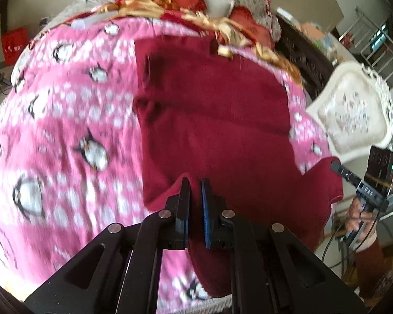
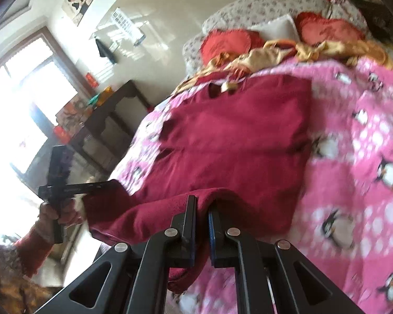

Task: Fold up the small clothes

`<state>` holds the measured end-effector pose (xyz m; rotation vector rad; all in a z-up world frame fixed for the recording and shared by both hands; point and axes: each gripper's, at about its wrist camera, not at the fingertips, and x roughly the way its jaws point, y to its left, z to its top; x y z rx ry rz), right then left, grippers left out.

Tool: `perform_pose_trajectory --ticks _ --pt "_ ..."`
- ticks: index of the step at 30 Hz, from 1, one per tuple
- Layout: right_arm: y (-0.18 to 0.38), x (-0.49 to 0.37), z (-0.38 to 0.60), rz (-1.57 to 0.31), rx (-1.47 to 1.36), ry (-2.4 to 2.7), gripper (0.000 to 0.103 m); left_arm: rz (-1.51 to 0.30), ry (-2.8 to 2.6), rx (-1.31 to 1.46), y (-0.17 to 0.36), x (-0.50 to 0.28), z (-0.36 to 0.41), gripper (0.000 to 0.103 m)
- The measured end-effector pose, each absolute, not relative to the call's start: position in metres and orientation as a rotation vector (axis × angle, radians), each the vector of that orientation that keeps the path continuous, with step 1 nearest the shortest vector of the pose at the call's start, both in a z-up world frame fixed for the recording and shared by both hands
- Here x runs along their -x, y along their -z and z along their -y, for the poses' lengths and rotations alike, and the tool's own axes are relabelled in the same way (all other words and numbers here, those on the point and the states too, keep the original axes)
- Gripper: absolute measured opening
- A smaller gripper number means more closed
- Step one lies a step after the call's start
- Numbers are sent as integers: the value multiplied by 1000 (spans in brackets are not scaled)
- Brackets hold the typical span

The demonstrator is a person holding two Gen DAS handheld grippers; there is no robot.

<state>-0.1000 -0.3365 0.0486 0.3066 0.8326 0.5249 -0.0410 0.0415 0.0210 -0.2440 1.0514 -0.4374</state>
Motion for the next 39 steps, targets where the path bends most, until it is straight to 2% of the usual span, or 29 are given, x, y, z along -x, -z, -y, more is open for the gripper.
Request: perform_pose_trajectory --ticks 7,18,29,39 --pt "-59 48 340 -776 -286 -409 6 -931 370 252 -40 -2 -40 7" --pt "-71 -17 350 -750 -318 -300 6 -873 276 275 -48 -64 -33 7" --pt "-62 -71 365 -782 -345 -209 6 -871 208 308 -37 -125 -28 7" --pt "-34 -121 374 -853 -378 -181 6 -945 144 260 -7 -177 -22 7"
